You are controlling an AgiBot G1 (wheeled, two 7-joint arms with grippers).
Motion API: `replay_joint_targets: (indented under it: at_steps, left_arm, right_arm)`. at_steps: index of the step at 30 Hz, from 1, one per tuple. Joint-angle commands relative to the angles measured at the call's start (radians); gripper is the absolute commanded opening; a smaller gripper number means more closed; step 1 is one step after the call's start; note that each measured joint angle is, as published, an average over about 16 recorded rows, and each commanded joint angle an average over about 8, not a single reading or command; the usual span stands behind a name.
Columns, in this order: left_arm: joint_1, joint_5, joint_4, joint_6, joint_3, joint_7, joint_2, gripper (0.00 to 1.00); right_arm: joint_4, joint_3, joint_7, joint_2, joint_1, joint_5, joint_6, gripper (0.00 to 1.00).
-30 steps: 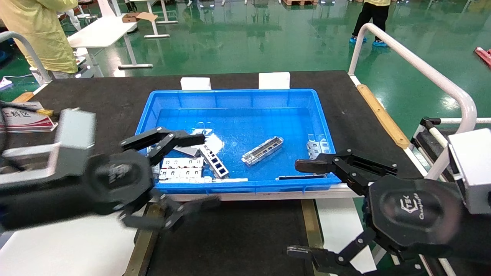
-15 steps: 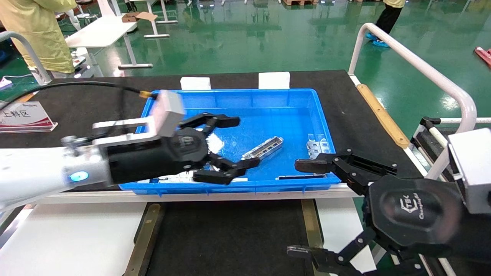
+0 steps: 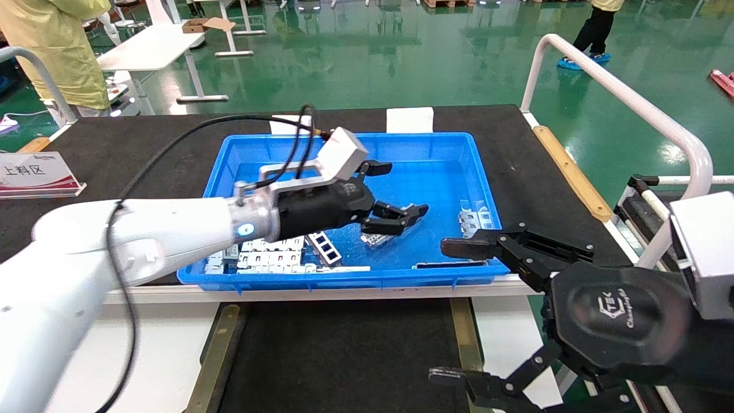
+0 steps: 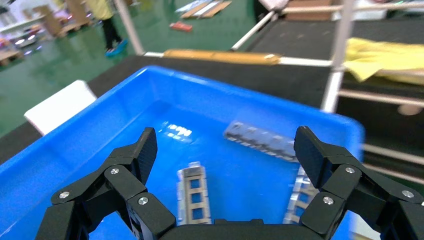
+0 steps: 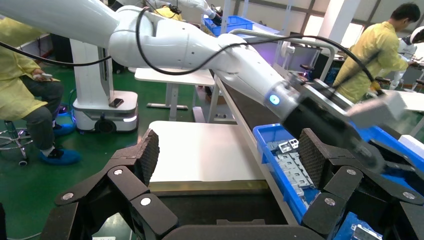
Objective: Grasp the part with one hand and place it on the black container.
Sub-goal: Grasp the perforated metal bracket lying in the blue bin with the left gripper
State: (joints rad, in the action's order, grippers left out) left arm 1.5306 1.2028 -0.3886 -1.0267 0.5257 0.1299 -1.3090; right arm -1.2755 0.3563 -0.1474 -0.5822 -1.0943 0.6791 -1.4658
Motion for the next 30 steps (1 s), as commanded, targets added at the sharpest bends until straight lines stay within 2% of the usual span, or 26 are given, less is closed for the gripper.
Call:
replay_joint_targets:
  at_steps: [1, 10, 26, 28, 30]
  left_arm:
    - [0.022, 0.01, 0.07, 0.04, 0.001, 0.036, -0.039, 1.0]
    - [-0.005, -0.033, 0.081, 0.155, 0.092, 0.051, -0.065, 1.0]
    - [-0.054, -0.157, -0.05, 0.371, 0.366, -0.113, -0.064, 1.0]
    - [-0.053, -0.174, -0.057, 0.393, 0.396, -0.136, -0.063, 0.86]
    - [-0.052, -0.188, -0.062, 0.411, 0.424, -0.154, -0.063, 0.61]
  right_arm:
    - [0.0, 0.0, 0.0, 0.0, 0.0, 0.0, 0.0, 1.0]
    - [0.0, 0.0, 0.0, 0.0, 0.0, 0.0, 0.0, 1.0]
    - [0.0, 0.0, 0.0, 0.0, 0.0, 0.0, 0.0, 0.99]
    - [0.0, 0.0, 0.0, 0.0, 0.0, 0.0, 0.0, 0.85]
    - [0.0, 0.0, 0.0, 0.0, 0.0, 0.0, 0.0, 0.6]
